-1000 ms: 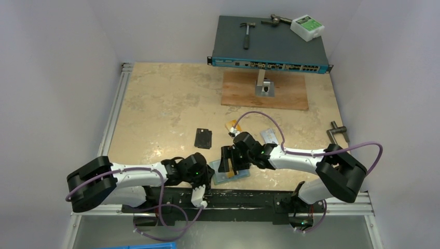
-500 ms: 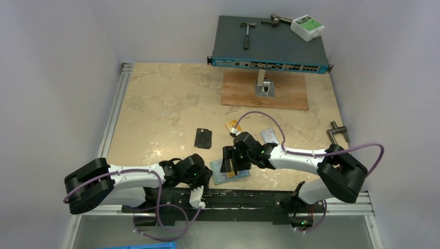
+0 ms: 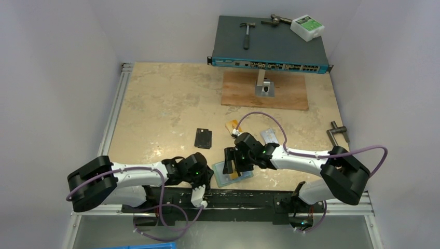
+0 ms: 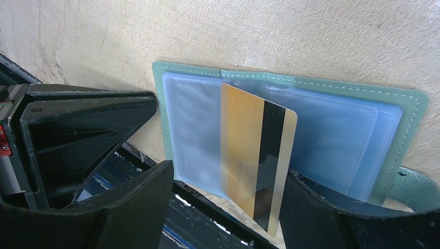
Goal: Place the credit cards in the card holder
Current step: Insert the credit card into the card holder.
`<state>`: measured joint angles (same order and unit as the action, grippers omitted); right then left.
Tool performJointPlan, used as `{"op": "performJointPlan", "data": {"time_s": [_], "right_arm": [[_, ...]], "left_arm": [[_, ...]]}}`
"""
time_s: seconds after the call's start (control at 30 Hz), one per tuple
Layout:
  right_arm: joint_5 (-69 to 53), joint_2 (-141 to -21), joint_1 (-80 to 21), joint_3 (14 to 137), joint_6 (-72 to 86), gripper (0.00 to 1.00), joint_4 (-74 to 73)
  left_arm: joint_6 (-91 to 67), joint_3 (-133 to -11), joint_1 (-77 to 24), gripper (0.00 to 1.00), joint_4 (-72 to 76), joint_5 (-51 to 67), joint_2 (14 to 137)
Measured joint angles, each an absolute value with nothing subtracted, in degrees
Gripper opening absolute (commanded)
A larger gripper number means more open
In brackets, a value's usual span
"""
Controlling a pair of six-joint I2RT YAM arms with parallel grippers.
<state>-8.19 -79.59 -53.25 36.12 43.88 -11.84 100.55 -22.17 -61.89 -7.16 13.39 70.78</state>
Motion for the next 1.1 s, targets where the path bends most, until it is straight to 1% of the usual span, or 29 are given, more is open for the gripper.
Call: {"op": "performJointPlan", "data": {"time_s": [0.2,0.37,0.43,0.57,0.7,0.87,1.1], "right_arm": [[-8.25,-79.59,-53.25,36.1,44.07,0.68,-11.77],[-8.51,-80.09,-53.23,35.92,45.21,0.67,-10.66],[-8.64,-80.4,-53.21,35.81,45.76,0.67,-9.69],[-8.73,-80.62,-53.19,35.22,46.92,0.67,-7.9],[-8.75,-80.6,-53.04,34.94,47.57,0.67,-7.46],[-8.71,-79.88,-52.97,34.11,48.05,0.67,-6.59],[-8.73,-79.37,-52.97,33.26,48.23,0.67,-5.39]], "left_arm": [[96.6,-20.99,-61.89,0.06,-4.03,12.71,70.28],[92.64,-20.38,-61.89,0.06,-3.86,12.03,66.54],[91.7,-20.21,-61.89,0.08,-3.92,12.43,64.03],[89.32,-19.97,-62.59,0.08,-3.29,13.43,61.41],[87.46,-19.9,-64.93,0.08,-0.71,13.78,63.18],[85.34,-19.99,-68.6,0.08,2.83,13.78,68.4],[84.33,-23.31,-70.32,0.08,1.76,13.65,74.81]]}}
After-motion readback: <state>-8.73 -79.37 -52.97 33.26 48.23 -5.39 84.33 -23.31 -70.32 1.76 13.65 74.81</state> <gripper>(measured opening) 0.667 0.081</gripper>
